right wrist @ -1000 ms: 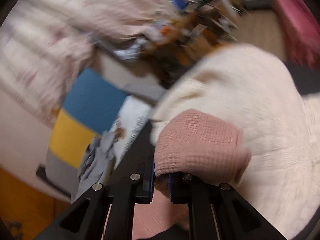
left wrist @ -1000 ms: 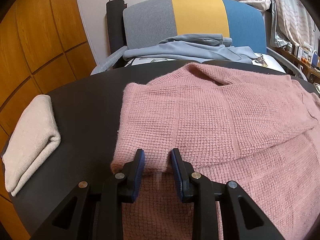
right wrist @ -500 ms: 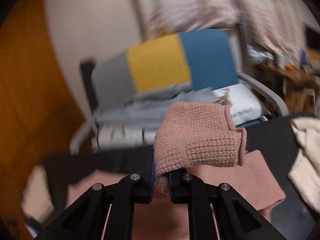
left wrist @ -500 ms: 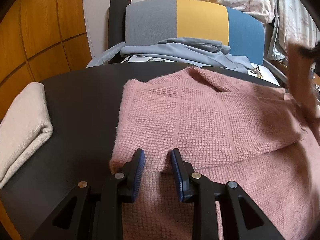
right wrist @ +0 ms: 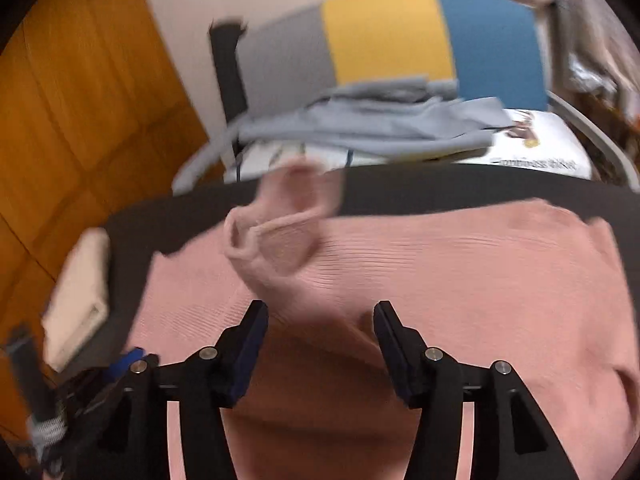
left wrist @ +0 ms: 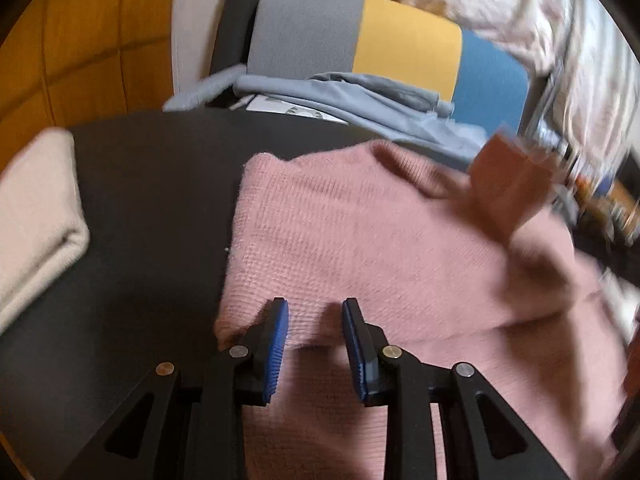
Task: Fold clothes
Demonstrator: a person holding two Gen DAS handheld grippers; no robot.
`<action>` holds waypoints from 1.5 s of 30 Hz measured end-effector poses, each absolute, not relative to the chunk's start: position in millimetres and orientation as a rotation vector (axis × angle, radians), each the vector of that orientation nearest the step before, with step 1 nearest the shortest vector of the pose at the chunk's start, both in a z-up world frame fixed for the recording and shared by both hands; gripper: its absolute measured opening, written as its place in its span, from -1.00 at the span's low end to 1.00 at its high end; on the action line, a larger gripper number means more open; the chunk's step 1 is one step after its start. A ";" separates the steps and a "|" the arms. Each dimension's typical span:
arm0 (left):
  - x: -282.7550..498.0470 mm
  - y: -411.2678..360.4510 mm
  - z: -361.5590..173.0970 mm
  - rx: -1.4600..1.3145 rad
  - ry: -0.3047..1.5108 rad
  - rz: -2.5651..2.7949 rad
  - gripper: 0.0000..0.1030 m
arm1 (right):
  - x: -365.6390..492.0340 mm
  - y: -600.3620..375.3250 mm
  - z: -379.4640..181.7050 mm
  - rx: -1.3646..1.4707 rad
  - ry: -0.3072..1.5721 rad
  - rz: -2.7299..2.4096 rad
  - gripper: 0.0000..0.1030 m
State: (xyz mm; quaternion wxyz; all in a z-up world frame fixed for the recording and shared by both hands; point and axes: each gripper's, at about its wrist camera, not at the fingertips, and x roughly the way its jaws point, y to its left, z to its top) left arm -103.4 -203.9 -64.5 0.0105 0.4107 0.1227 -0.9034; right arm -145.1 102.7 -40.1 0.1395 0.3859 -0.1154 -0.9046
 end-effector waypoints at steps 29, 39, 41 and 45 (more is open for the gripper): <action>-182.6 -117.9 -61.5 1.481 0.753 -2.839 -0.90 | -110.0 334.3 -103.7 1.070 -1.489 -2.484 -0.81; -150.2 -129.5 -75.8 1.505 0.745 -2.828 -0.82 | -109.2 336.2 -117.7 1.257 -1.389 -2.524 -0.65; -145.5 -136.2 -72.0 1.541 0.724 -2.811 -0.81 | -97.8 333.6 -100.7 1.259 -1.316 -2.564 -0.38; -120.5 -160.0 -56.1 1.373 0.695 -2.795 -0.81 | -64.3 317.3 -62.3 1.317 -0.933 -2.879 -0.23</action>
